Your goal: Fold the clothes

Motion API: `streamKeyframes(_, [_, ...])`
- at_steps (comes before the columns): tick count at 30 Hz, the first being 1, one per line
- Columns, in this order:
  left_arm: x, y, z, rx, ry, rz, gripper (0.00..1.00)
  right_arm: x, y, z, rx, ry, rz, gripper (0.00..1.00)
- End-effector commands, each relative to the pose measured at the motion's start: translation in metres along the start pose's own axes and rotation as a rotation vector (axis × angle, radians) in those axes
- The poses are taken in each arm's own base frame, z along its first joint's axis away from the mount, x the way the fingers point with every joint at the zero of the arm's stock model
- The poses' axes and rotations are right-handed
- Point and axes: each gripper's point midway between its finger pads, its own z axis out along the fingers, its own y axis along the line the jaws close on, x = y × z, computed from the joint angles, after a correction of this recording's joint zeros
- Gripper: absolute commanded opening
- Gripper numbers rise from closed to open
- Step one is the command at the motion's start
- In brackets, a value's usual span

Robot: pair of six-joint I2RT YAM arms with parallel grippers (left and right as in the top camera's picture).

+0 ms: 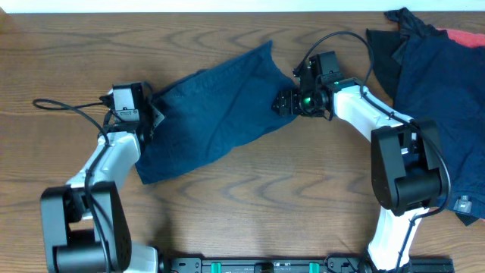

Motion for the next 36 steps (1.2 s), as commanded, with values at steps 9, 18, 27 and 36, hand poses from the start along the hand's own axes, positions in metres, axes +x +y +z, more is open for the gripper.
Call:
streamKeyframes(9, [0.026, 0.015, 0.012, -0.025, 0.13, 0.036, 0.61, 0.015, -0.059, -0.008, 0.194, 0.038, 0.156, 0.01])
streamKeyframes(18, [0.077, -0.029, -0.002, 0.185, 0.348, 0.097, 0.61, 0.022, -0.13, -0.104, 0.541, -0.019, 0.34, 0.01])
streamKeyframes(27, [0.097, -0.057, -0.033, 0.345, 0.469, 0.093, 1.0, 0.057, -0.134, -0.124, 0.591, 0.123, 0.319, 0.61])
streamKeyframes(36, [0.12, -0.042, -0.042, 0.293, 0.563, 0.123, 0.94, 0.032, -0.123, -0.158, 0.57, -0.006, 0.308, 0.64])
